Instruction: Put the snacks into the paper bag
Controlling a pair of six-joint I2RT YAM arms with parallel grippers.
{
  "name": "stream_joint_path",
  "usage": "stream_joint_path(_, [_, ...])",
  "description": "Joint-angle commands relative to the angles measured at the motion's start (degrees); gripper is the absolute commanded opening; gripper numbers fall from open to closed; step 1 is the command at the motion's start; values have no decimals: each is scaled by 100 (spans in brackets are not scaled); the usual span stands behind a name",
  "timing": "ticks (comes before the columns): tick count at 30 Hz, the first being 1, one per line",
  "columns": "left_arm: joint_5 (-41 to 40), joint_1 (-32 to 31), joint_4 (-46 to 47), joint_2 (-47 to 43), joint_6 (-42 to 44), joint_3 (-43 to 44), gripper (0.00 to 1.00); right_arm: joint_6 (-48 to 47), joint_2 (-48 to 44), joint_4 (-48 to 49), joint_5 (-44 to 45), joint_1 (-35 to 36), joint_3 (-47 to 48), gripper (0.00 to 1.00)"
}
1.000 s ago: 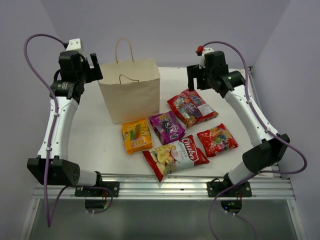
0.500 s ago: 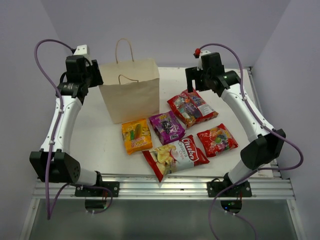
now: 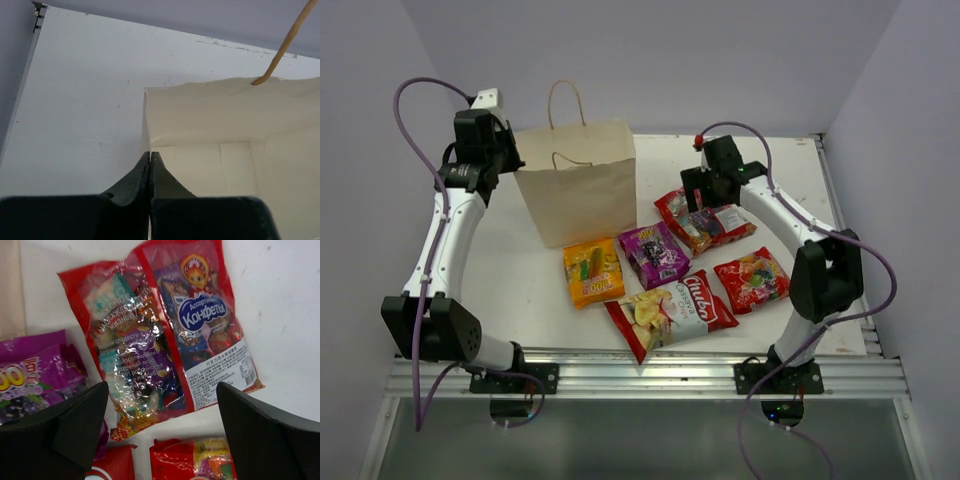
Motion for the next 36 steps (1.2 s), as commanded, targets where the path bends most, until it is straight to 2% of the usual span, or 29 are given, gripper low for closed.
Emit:
stream_joint_path(1, [119, 23, 78, 21, 55, 90, 0, -145, 371, 552, -65, 8, -330, 94])
stream_joint_path(9, [163, 23, -2, -85, 108, 20, 0, -233, 1030, 1106, 217, 0, -656, 96])
stream_joint_path(11, [136, 23, -2, -120, 125, -7, 0, -225, 1249, 1141, 129, 8, -700, 87])
stream_joint_path(12, [102, 23, -10, -137, 126, -16, 0, -225, 1312, 1124, 111, 8, -735, 78])
stream_joint_path(13, [84, 23, -10, -155, 152, -33, 0, -225, 1347, 1124, 119, 8, -761, 48])
stream_joint_path(15, [40, 14, -19, -190, 161, -51, 0, -207, 1418, 1115, 137, 8, -858, 26])
stream_joint_path(16, [31, 23, -19, -190, 169, -68, 0, -207, 1427, 1141, 146, 8, -893, 11])
stream_joint_path(17, [22, 23, -19, -199, 161, -86, 0, -207, 1418, 1159, 146, 8, -972, 0])
stream_joint_path(21, [74, 23, 7, -190, 152, -130, 0, -216, 1296, 1054, 251, 8, -912, 0])
stream_joint_path(25, [145, 23, 25, -181, 143, -139, 0, -233, 813, 344, 558, 8, -324, 0])
stream_joint_path(28, [163, 23, 51, -181, 143, -156, 0, -198, 496, -331, 752, 8, 642, 0])
stream_joint_path(31, [364, 23, 60, -199, 161, -200, 0, -189, 477, -808, 788, 8, 1942, 0])
stream_joint_path(32, [400, 23, 69, -216, 161, -209, 0, -181, 538, -1097, 744, 0, 2676, 0])
stream_joint_path(36, [601, 14, 69, -225, 204, -262, 0, -85, 802, -1443, -124, 35, 4298, 0])
